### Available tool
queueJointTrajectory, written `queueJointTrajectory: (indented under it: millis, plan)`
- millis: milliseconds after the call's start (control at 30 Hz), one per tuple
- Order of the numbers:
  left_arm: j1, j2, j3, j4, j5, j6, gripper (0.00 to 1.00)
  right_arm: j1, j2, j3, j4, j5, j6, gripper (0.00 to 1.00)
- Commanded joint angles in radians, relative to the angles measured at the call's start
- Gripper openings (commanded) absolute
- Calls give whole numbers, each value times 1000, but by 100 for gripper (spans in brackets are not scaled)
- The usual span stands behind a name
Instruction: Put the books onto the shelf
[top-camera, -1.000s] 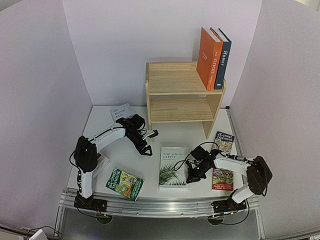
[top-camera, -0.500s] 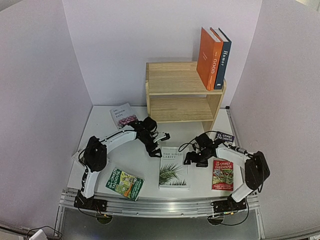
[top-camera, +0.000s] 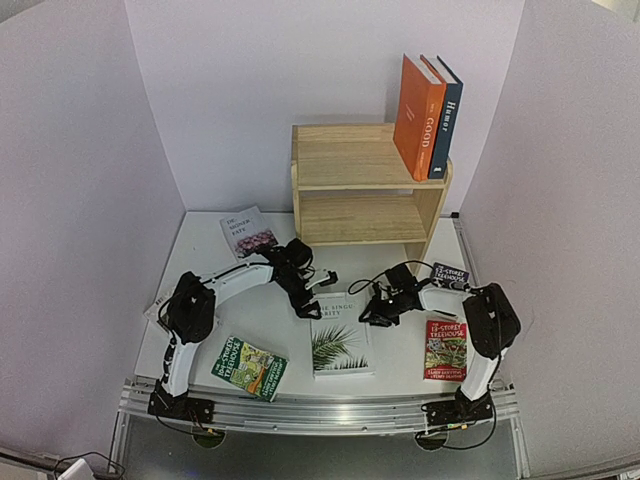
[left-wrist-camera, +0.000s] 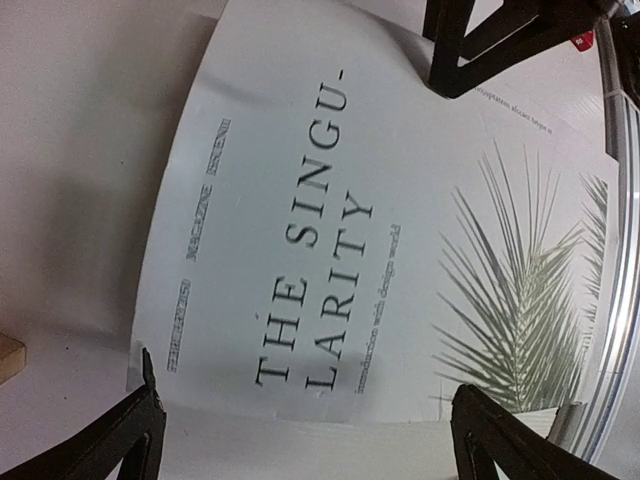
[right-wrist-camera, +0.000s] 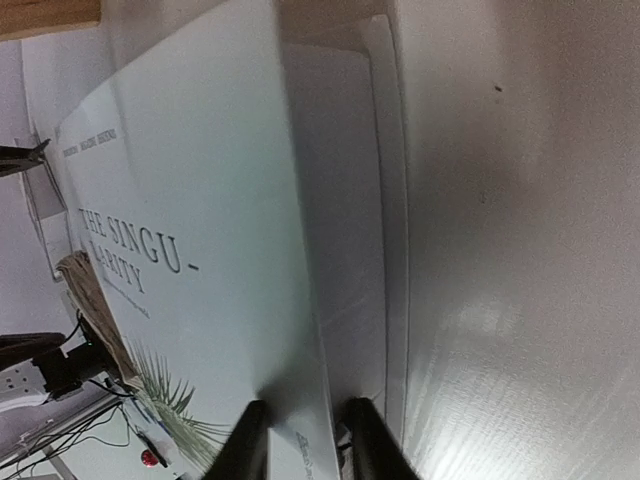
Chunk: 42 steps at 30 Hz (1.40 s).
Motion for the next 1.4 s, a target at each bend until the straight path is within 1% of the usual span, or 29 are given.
queueJointTrajectory:
  millis: [0, 133, 367, 467, 600, 800, 933, 967, 1033, 1133, 1200, 1367]
  plan:
    - [1, -24, 12, -2, -13, 21, 100, 2, 39, -29, 79, -76, -11, 0]
    - [1, -47, 24, -21, -28, 34, 100, 11, 16, -35, 88, -120, -78, 0]
    - [2, -74, 59, -84, -33, 44, 100, 138, -135, -39, 54, -16, -284, 0]
    - [3, -74, 69, -125, -30, 45, 100, 174, -187, -42, 54, 31, -315, 0]
    - [3, -57, 94, -237, 56, 51, 100, 200, -242, -30, 52, 96, -357, 0]
    - [3, -50, 120, -302, 202, 52, 100, 252, -289, 3, 53, 158, -441, 0]
    - [38, -37, 170, -395, 371, 83, 100, 254, -324, 3, 52, 186, -483, 0]
    - [42, -40, 171, -412, 388, 96, 100, 254, -337, 2, 52, 191, -493, 0]
    - [44, -50, 168, -432, 398, 115, 99, 254, -364, 3, 53, 199, -509, 0]
    - [41, -70, 156, -435, 413, 105, 96, 254, -386, 14, 57, 200, -530, 0]
    - [40, -77, 148, -431, 418, 99, 95, 254, -393, 24, 66, 197, -544, 0]
    - [42, -95, 132, -382, 382, 74, 97, 254, -402, 36, 72, 190, -585, 0]
